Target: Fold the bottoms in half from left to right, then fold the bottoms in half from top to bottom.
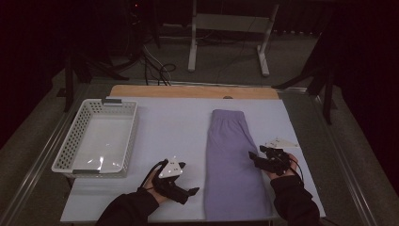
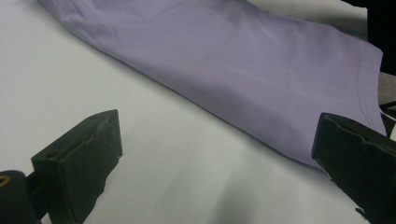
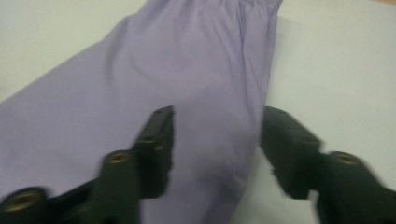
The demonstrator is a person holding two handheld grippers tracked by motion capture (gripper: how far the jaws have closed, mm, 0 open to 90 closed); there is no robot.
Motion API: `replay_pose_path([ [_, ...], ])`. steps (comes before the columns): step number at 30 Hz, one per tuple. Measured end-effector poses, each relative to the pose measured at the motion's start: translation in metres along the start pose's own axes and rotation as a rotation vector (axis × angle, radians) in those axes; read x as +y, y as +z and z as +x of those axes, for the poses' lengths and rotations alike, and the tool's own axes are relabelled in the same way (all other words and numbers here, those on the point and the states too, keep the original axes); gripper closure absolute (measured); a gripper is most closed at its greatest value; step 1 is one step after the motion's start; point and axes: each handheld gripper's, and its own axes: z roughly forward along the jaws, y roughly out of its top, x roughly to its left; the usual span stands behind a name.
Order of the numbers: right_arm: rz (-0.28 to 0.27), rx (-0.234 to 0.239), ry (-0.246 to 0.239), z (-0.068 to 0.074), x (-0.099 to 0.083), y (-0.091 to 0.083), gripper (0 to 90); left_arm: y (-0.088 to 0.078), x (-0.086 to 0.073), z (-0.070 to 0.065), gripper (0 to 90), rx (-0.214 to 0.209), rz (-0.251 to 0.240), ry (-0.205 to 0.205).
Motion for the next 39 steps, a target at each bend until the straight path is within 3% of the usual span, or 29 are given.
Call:
replay_pose_path([
  [2,-0.024,0.022,0.007,0.002,0.001,-0.001,29.9,0.001,0.002,0.001,2.5,0.002,0.000,-0.005],
  [4,-0.033,0.081,0.002,0.002,0.001,-0.002,16.5,0.002,0.004,0.003,2.5,0.006,0.000,-0.006],
  [6,-0.048,0.120,0.002,0.003,0.001,-0.004,14.1,0.003,0.006,0.005,2.4,0.007,-0.001,-0.011],
  [8,-0.057,0.109,-0.001,0.005,0.002,-0.004,13.1,0.004,0.009,0.007,2.2,0.011,0.002,-0.003],
  [9,-0.065,0.130,-0.001,0.004,0.002,-0.005,11.4,0.004,0.012,0.008,2.1,0.015,0.000,-0.001],
  [11,-0.074,0.134,0.003,0.004,0.002,-0.006,10.8,0.005,0.016,0.011,2.1,0.018,-0.005,-0.005],
  [16,-0.102,0.148,-0.053,0.004,0.001,-0.007,11.0,0.006,0.025,0.017,2.1,0.027,-0.015,-0.017],
  [23,-0.123,0.180,-0.065,0.002,0.005,-0.011,13.8,0.008,0.038,0.023,2.1,0.031,-0.021,-0.019],
  [26,-0.129,0.144,-0.095,0.003,0.009,-0.015,13.1,0.010,0.042,0.027,2.1,0.035,-0.019,-0.022],
  [30,-0.137,0.170,-0.103,0.003,0.014,-0.020,11.0,0.013,0.048,0.030,2.1,0.030,-0.013,-0.030],
  [39,-0.163,0.157,-0.137,0.006,0.025,-0.024,13.5,0.016,0.072,0.041,2.1,0.046,-0.012,-0.026],
])
